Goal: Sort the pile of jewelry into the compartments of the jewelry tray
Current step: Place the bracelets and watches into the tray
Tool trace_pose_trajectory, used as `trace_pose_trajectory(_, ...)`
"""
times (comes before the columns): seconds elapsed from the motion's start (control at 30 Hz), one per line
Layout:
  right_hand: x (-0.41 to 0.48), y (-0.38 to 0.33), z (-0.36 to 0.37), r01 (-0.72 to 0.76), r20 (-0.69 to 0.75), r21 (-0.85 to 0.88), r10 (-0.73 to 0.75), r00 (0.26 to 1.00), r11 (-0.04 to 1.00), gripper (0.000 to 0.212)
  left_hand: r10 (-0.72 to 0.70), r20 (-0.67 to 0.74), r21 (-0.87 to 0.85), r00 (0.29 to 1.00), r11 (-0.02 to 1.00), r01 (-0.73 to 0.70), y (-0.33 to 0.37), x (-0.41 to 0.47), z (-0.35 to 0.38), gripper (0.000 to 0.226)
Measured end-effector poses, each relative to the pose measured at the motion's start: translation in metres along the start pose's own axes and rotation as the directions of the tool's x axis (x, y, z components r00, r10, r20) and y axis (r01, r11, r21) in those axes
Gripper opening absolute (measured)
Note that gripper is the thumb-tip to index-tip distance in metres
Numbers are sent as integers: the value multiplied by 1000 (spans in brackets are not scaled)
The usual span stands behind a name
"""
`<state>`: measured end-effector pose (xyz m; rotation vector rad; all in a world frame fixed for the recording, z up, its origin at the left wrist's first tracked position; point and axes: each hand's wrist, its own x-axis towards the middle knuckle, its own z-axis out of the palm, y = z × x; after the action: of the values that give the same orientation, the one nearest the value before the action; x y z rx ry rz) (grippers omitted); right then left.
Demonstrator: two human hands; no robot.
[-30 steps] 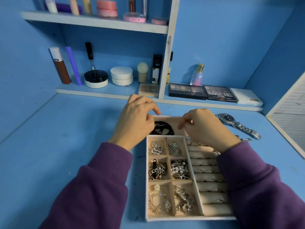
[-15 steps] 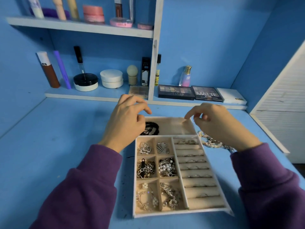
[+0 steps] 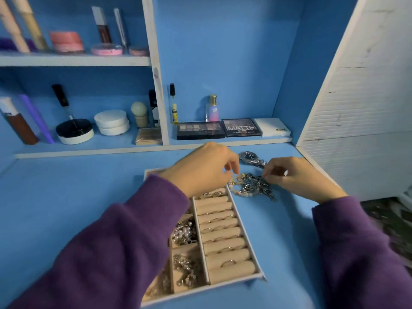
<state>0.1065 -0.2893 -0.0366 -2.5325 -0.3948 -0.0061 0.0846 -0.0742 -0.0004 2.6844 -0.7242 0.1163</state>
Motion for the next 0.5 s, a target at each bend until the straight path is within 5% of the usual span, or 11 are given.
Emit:
trace_pose_trajectory(0.23,-9,5,-5,-15,195,84,-2,981,996,9,-30,148,2,989,1000,30,16,32,28,18)
trace_pose_trajectory(0.5,-6,1,4,10,64,-14,-9,998,1000,6,-92,48,-29,995,995,94,14,32,35,24)
